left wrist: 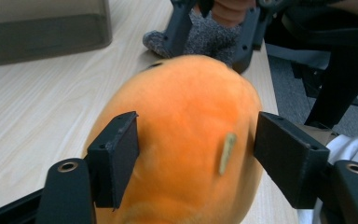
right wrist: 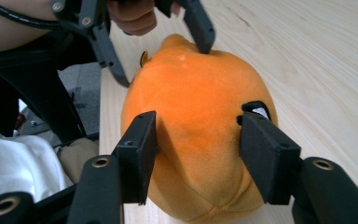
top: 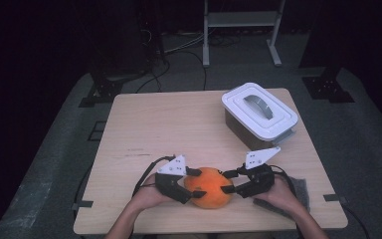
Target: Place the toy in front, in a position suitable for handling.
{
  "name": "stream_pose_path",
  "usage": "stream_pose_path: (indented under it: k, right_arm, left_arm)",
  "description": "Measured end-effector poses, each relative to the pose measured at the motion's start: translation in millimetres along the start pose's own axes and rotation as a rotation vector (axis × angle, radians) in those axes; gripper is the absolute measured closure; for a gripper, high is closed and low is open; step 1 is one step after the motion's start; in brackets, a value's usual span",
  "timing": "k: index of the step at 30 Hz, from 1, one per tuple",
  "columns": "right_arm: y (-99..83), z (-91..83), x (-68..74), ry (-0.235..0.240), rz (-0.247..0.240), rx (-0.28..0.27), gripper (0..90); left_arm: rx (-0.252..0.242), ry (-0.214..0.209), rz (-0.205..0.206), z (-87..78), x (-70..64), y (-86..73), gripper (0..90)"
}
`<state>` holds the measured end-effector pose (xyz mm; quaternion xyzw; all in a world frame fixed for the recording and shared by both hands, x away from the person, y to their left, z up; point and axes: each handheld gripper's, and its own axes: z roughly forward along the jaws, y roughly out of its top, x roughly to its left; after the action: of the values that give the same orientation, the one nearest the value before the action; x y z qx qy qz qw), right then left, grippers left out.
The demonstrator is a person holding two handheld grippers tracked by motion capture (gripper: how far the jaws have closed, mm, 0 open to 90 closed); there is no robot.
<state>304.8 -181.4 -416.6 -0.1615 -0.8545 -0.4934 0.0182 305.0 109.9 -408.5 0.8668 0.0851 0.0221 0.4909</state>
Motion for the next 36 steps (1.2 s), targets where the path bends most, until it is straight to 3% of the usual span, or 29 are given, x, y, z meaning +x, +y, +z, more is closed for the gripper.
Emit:
stream_pose_path:
  k: [5,9,13,16,19,21,24,27,29,30,33,36]
  right_arm:
    - [-4.6,1.1,6.8,0.022,-0.027,0.019,47.1]
    - [-5.3,-2.8,9.4,0.037,-0.025,0.023,47.2]
    - [-1.0,-9.2,6.9,-0.006,-0.020,-0.019,44.0]
    - [2.3,-5.9,3.2,-0.019,-0.009,-0.006,44.0]
    - [2.0,4.3,2.4,0.001,-0.004,0.032,43.6]
    - [-0.5,11.4,2.9,0.038,0.007,0.044,43.3]
    - [-1.6,14.2,6.3,0.064,-0.022,0.054,43.9]
    - [-2.5,14.8,8.9,0.077,-0.050,0.069,44.6]
    - [-3.3,15.0,9.2,0.081,-0.056,0.073,46.4]
    - [-3.4,15.2,9.4,0.082,-0.057,0.077,48.2]
    - [-2.3,15.8,10.4,0.054,-0.078,0.102,61.4]
    - [0.8,12.8,8.9,0.021,-0.093,0.084,67.8]
  left_arm:
    - [-0.013,0.020,-0.023,-1.0,3.0,0.3,31.5]
    - [0.017,-0.038,-0.043,3.3,2.6,-1.8,33.6]
    - [0.028,-0.075,-0.037,2.7,2.0,-2.4,34.5]
    - [0.029,-0.095,-0.031,1.7,1.8,-2.3,36.2]
    - [0.020,-0.088,-0.028,-1.4,3.2,-1.2,35.9]
    - [0.007,-0.058,-0.039,-4.5,5.4,-0.7,33.2]
    - [0.000,-0.032,-0.061,-5.0,9.1,-2.2,28.9]
    - [0.027,-0.034,-0.085,-0.2,12.0,-5.4,24.7]
    - [0.042,-0.065,-0.113,4.9,13.4,-8.6,25.1]
    - [0.046,-0.083,-0.124,6.9,13.9,-9.9,27.4]
    - [0.052,-0.081,-0.082,7.6,11.9,-10.2,48.0]
    - [0.026,-0.037,-0.064,3.7,11.4,-6.9,56.5]
